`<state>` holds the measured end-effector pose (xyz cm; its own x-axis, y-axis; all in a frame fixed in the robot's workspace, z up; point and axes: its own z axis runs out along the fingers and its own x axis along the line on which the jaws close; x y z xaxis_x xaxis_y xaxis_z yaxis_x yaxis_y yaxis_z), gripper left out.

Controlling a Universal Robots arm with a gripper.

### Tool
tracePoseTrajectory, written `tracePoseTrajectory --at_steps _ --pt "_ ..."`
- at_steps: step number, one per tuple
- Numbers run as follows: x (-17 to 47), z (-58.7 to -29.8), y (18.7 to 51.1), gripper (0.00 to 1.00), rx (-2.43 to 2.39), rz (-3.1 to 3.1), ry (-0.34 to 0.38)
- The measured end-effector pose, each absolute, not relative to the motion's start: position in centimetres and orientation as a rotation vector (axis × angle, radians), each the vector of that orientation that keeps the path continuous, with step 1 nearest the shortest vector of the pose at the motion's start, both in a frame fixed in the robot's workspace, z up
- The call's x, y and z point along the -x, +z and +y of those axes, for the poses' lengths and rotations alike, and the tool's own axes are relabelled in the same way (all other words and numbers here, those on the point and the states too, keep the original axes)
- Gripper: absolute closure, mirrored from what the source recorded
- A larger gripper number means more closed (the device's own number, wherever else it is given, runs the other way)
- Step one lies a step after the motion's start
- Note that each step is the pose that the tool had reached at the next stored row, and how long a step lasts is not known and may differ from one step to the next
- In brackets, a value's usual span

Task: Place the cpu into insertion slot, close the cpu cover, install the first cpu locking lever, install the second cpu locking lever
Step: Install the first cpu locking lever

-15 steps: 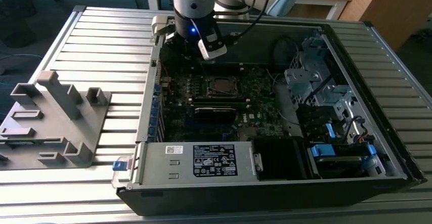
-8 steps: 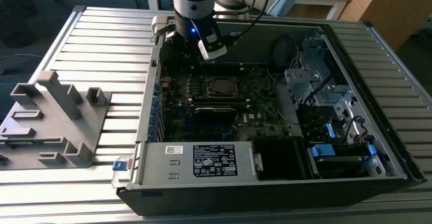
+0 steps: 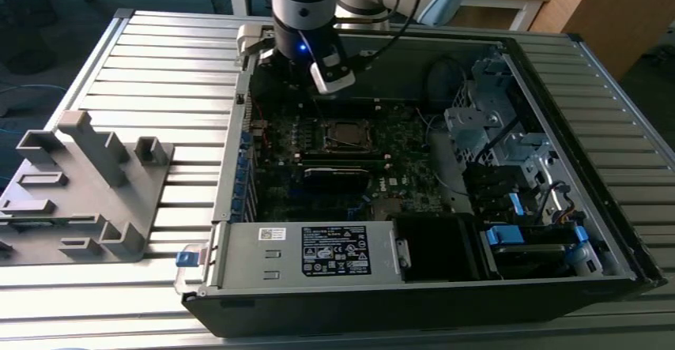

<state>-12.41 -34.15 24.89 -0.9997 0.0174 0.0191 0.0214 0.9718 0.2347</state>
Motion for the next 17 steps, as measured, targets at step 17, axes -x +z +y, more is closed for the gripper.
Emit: tracePoseTrajectory --at_steps 17 --pt "10.5 -34.1 24.9 0.89 0.031 -3.102 -0.373"
